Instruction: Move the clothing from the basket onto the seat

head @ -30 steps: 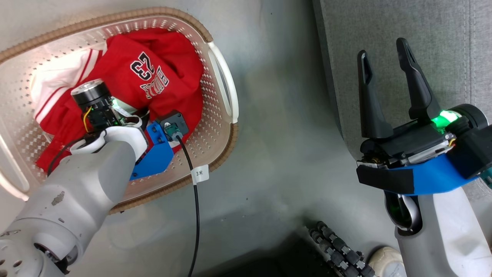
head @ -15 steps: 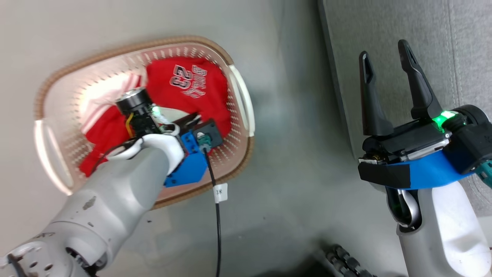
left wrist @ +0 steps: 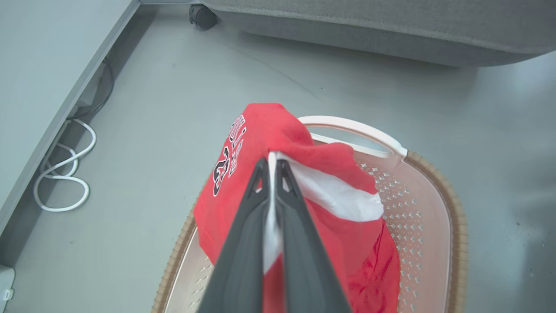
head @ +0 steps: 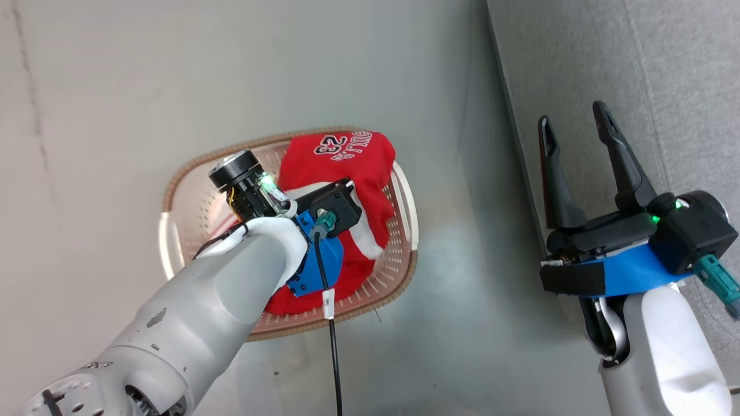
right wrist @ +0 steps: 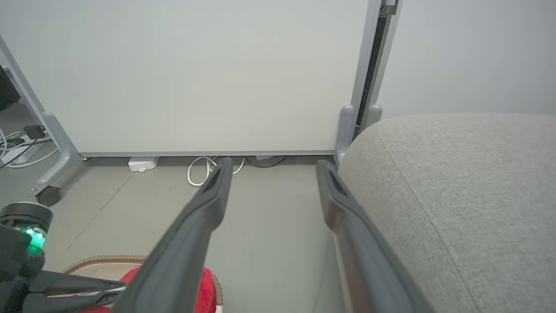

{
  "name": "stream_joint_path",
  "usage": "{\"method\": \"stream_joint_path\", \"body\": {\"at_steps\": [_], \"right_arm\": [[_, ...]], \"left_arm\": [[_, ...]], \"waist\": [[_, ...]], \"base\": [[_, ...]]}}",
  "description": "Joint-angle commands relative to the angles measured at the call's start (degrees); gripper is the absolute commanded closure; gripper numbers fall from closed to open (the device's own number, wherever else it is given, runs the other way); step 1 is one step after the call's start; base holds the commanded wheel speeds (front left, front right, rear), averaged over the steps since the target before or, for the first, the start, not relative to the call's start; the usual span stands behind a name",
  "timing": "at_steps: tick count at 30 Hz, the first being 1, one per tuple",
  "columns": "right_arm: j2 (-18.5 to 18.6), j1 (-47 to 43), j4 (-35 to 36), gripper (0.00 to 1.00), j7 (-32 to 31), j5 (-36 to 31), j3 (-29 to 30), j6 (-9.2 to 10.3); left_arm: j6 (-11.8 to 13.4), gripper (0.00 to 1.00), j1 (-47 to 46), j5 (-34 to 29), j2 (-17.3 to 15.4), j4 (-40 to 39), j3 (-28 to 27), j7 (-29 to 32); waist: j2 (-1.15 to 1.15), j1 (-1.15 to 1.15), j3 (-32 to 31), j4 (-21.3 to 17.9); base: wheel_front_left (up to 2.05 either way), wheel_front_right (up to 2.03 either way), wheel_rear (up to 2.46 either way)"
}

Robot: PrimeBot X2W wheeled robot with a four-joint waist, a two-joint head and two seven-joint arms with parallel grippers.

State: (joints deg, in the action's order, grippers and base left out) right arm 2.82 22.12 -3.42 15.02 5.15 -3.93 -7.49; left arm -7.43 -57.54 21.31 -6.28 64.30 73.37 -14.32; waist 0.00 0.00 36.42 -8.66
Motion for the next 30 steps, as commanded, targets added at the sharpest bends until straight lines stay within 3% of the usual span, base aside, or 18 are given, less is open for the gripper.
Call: {"method": "stream_joint_path", "body": {"at_steps": [1,11,30], "right_arm": [[0.1,-1.2,-0.5,0.0,0.2,-0.3,0.3,-0.01],[0.1,-5.9,-2.7,0.0,0.2,-0.6,1.4,-0.01],[0.1,-13.8,-4.5,0.0,0.2,0.7,2.6,-0.01]], "left_arm": [[-0.1,1.0,0.7,1.8,0.0,-0.8,-0.2,-0.7],[-0.1,1.0,3.3,7.2,-1.6,-8.6,-3.5,-0.9],[0.0,1.0,7.5,9.0,-3.5,-21.0,-14.8,-0.9]], "waist": [[0.0,0.0,-5.2,2.2],[0.0,0.0,-16.0,4.8],[0.0,0.0,-28.7,8.6]], "base": [[0.0,0.0,0.0],[0.0,0.0,0.0],[0.0,0.0,0.0]]}}
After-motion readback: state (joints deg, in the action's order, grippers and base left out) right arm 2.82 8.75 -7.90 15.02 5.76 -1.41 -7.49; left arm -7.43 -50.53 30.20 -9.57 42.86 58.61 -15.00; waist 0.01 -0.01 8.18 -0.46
